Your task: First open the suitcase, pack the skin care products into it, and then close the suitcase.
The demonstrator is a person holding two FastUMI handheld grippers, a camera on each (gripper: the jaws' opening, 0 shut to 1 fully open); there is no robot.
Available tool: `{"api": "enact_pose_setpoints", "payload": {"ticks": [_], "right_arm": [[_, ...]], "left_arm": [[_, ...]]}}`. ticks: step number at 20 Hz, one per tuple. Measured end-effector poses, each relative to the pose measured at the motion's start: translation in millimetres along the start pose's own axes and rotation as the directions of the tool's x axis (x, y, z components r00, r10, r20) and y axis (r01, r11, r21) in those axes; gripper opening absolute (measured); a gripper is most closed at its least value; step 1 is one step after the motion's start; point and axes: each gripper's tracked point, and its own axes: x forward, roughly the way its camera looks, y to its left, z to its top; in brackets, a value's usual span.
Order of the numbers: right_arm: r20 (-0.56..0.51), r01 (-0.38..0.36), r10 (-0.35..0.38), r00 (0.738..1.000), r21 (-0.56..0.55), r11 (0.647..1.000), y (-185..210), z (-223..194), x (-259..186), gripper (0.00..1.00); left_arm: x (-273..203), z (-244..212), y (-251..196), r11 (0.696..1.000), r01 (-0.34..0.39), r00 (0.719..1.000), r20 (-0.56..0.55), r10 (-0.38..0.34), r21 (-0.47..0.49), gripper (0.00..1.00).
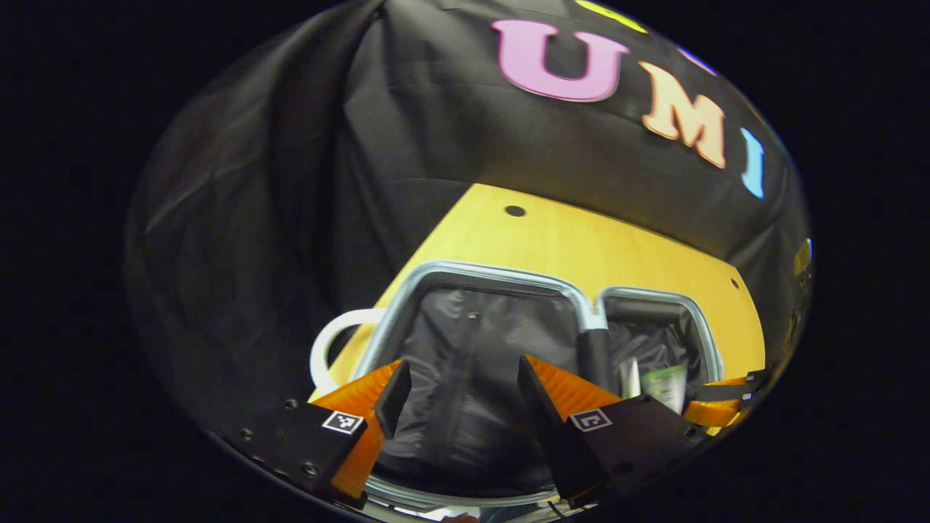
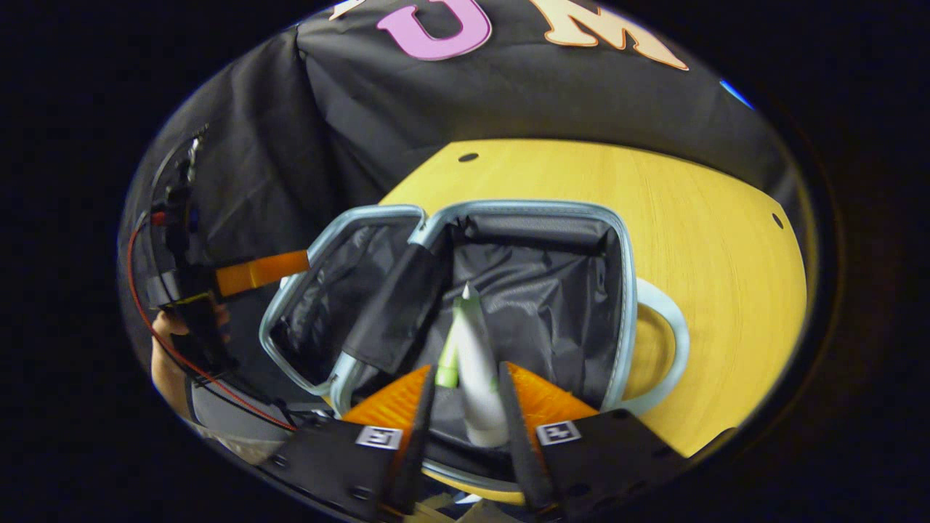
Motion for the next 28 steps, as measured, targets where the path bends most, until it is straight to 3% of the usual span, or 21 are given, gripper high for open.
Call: {"api": "enact_pose_setpoints", "payload": {"ticks": [2,6,8,13,15,17,20,22,25,28], "right_arm": [[0.047,-0.011,0.01,0.999,0.005,1.0,3.1,15.4,-11.2,1.0],[0.135,-0.021,0.017,0.991,0.026,0.999,0.4,35.3,-22.1,0.98],[0.169,-0.008,0.002,0.986,0.037,0.999,-3.3,41.5,-34.4,0.98],[0.222,0.057,-0.073,0.972,0.077,0.995,-30.2,46.8,-63.3,0.98],[0.247,0.076,-0.098,0.964,0.095,0.993,-41.6,48.3,-74.7,0.98],[0.266,0.097,-0.124,0.956,0.113,0.989,-54.0,48.7,-85.9,0.98],[0.288,0.117,-0.153,0.945,0.138,0.983,-69.9,49.7,-94.3,0.98],[0.297,0.116,-0.158,0.942,0.153,0.981,-74.4,49.7,-97.8,0.98],[0.308,0.1,-0.142,0.941,0.147,0.984,-76.7,50.2,-101.5,0.98],[0.313,0.078,-0.115,0.943,0.128,0.989,-74.8,50.4,-103.4,0.98]], "left_arm": [[3.8,7.1,33.3,0.997,-0.048,0.999,0.013,0.049,-0.057,0.92],[19.7,11.5,90.3,0.989,-0.128,0.992,0.009,0.129,-0.069,0.93],[35.6,5.2,110.9,0.989,-0.136,0.99,-0.035,0.134,-0.062,0.93],[74.5,-23.2,130.5,0.988,-0.068,0.98,-0.197,0.04,-0.14,0.93],[86.4,-27.6,128.7,0.976,-0.034,0.973,-0.23,-0.017,-0.215,0.87],[96.4,-40.5,129.5,0.963,-0.047,0.959,-0.282,-0.031,-0.266,0.72],[94.7,-47.8,126.7,0.954,-0.076,0.953,-0.304,-0.016,-0.289,0.25],[88.6,-42.4,123.9,0.971,-0.064,0.956,-0.293,-0.006,-0.231,0.11],[71.6,-25.8,117.8,0.993,-0.061,0.962,-0.273,0.03,-0.104,0.04],[43.2,6.9,113.0,0.997,-0.053,0.978,-0.205,0.039,-0.064,0.04]]}}
